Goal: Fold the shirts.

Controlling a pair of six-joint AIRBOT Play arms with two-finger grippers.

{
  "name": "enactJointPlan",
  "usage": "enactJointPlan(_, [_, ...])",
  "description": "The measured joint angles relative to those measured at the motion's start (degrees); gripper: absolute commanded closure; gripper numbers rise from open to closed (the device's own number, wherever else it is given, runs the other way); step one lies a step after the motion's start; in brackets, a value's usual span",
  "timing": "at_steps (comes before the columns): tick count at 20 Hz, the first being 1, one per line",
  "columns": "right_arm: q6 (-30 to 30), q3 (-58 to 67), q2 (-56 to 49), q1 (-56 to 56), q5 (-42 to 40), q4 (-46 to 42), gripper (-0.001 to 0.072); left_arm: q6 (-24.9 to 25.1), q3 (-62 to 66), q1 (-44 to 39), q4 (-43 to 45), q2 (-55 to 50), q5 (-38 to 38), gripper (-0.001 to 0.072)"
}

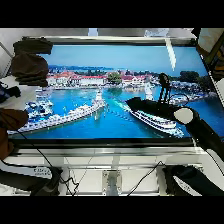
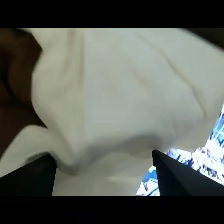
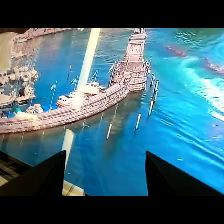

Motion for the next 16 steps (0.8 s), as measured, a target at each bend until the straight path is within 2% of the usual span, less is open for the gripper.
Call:
enactJointPlan(7, [0.61,0.0,0.0,0.11,-2.38,-0.17,0.017,0.87,9.42,0.31,0.96,-0.9,-3.56,-0.0001])
enactJointPlan(16, [0.74,0.0,0.0,0.11,-3.37,-2.4,0.017,3.8,11.52,0.31,1.38,-2.82,-11.15,0.0001])
